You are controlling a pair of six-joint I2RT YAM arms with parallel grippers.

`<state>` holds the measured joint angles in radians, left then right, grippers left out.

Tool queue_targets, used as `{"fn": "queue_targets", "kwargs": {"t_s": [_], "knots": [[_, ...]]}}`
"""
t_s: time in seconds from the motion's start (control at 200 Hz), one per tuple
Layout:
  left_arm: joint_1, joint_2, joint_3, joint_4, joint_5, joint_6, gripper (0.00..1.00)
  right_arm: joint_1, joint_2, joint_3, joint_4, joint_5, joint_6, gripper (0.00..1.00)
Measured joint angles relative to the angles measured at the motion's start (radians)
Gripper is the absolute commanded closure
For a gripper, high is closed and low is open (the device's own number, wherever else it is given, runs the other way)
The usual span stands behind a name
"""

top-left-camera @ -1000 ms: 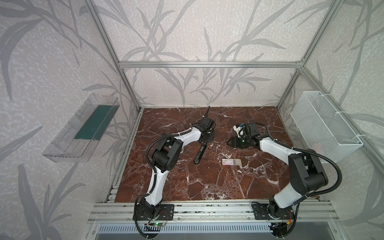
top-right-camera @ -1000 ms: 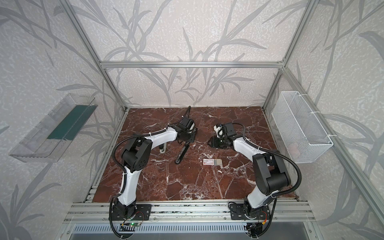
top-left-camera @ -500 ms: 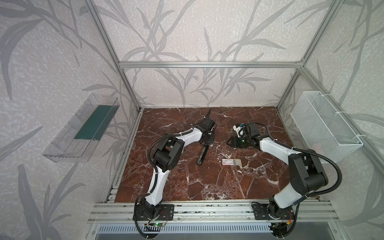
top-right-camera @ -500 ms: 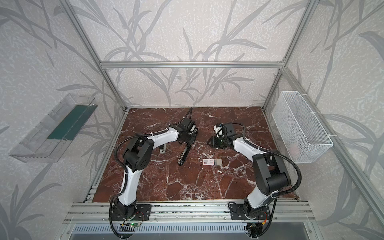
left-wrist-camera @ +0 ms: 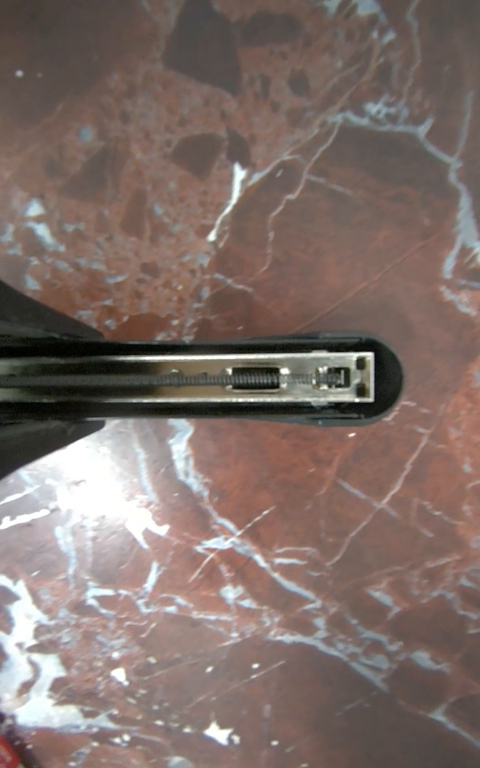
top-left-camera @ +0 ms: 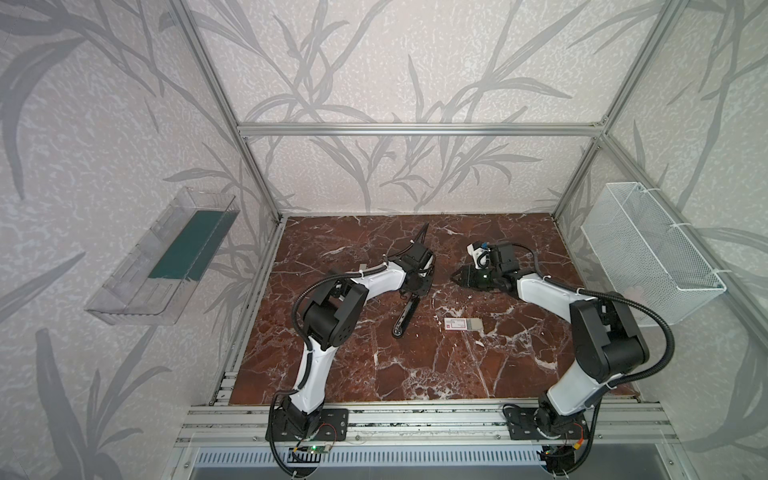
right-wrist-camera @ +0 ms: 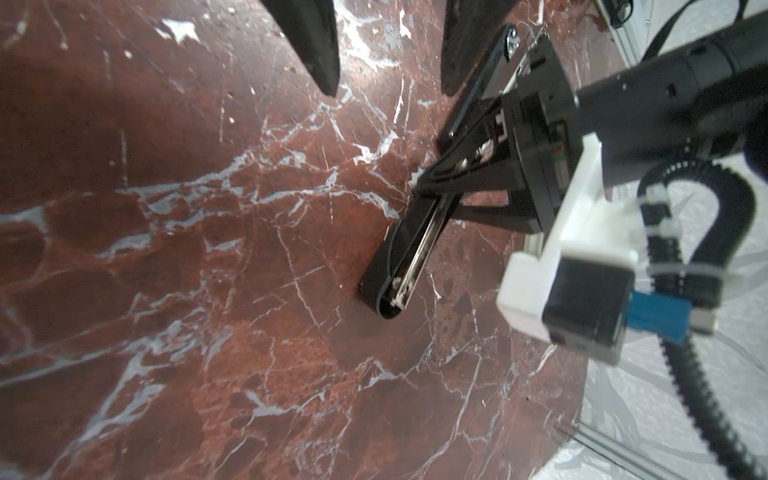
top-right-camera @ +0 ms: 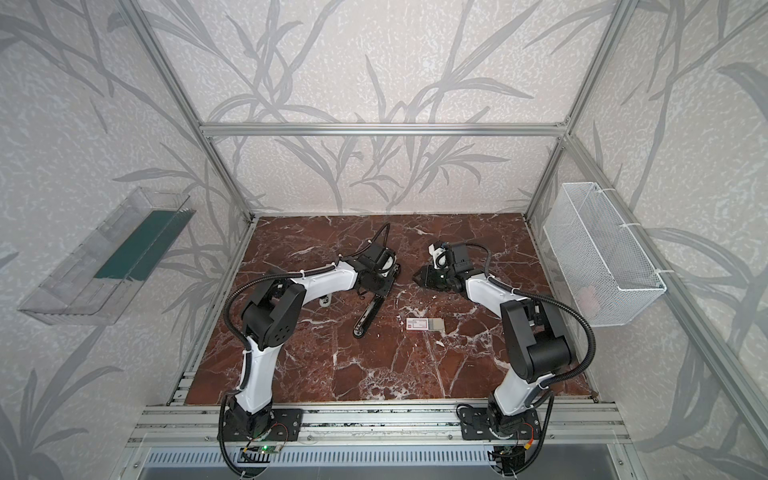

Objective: Load the staples into the stapler

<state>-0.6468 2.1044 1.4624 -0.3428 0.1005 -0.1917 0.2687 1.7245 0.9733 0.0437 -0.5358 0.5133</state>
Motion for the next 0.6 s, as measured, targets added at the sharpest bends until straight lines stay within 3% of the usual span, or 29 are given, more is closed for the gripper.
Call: {"fn": "queue_targets", "kwargs": {"t_s": [0.3, 0.6], "knots": [[-0.035, -0.109, -0.119, 0.078, -0.003, 0.019, 1.0, -0.014, 0.166, 0.006, 0.268, -0.112, 0.179, 0.51], [-0.052, -0.15, -0.13, 0.12, -0.005, 0.029, 1.0, -0.033, 0.263, -0.002, 0.603, -0.209, 0.386, 0.49]]}}
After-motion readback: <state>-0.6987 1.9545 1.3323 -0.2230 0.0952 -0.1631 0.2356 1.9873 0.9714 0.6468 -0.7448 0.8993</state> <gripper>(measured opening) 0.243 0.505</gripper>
